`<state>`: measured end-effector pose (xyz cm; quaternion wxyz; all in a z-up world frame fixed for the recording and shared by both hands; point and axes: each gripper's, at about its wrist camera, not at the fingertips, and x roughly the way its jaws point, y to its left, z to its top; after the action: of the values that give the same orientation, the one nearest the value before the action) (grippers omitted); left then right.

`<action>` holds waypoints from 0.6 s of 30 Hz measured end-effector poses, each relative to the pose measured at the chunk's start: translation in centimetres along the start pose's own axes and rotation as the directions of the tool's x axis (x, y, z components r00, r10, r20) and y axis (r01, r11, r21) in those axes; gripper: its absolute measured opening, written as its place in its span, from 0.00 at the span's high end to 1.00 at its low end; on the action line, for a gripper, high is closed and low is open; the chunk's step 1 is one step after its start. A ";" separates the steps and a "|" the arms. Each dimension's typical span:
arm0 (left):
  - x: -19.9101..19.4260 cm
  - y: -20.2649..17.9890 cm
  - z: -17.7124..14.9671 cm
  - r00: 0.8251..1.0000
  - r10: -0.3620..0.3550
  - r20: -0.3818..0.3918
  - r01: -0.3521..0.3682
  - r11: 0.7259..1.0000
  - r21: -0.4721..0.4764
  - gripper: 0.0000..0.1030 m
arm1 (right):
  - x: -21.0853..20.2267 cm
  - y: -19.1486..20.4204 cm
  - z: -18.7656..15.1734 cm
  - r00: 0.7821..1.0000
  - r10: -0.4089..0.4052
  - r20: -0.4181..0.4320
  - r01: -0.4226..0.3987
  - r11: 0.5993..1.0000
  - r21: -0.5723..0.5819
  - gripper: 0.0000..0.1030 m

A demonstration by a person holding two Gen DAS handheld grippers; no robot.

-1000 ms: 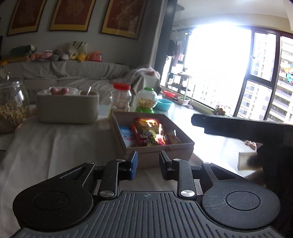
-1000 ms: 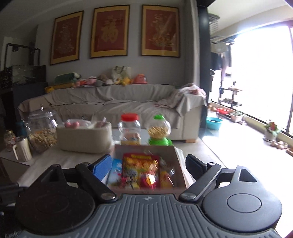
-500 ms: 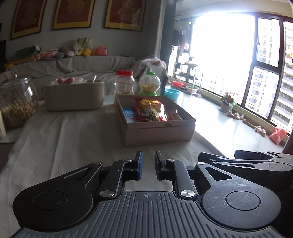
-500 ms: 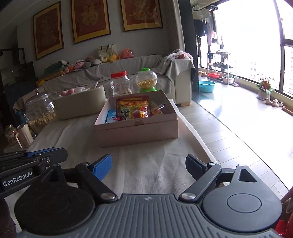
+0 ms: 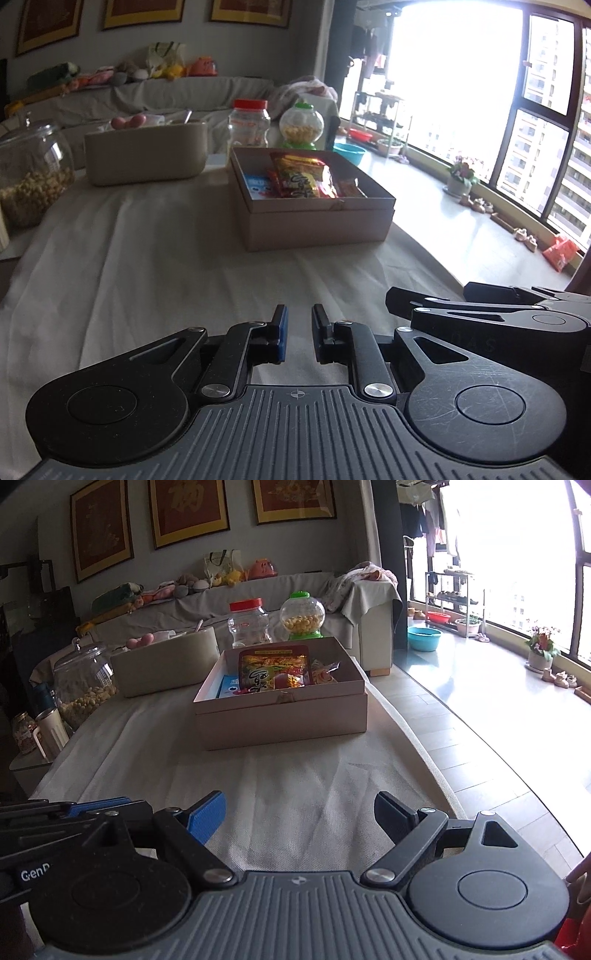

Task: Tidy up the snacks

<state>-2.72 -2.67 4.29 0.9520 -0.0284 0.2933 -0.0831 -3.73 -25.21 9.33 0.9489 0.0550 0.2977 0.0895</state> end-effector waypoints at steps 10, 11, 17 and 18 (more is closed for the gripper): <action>-0.1 -0.1 0.0 1.000 -0.006 0.002 0.006 1.000 0.005 0.83 | -0.2 0.2 -0.1 1.000 0.003 0.000 -0.003 1.000 -0.008 0.14; -0.1 -0.1 0.0 1.000 -0.005 0.003 0.005 1.000 0.004 0.83 | -0.2 0.2 -0.1 1.000 0.001 0.000 -0.001 1.000 -0.011 0.14; 0.0 -0.1 0.1 1.000 0.003 0.001 -0.003 1.000 0.002 0.83 | -0.6 0.3 -0.3 1.000 -0.004 0.002 0.004 1.000 -0.026 0.14; 0.0 -0.1 0.1 1.000 0.003 0.000 -0.003 1.000 0.003 0.83 | -0.7 0.3 -0.2 1.000 -0.005 0.004 0.005 1.000 -0.026 0.14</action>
<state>-2.67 -2.79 4.36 0.9521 -0.0265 0.2933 -0.0822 -4.51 -25.04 9.58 0.9503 0.0420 0.2948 0.0910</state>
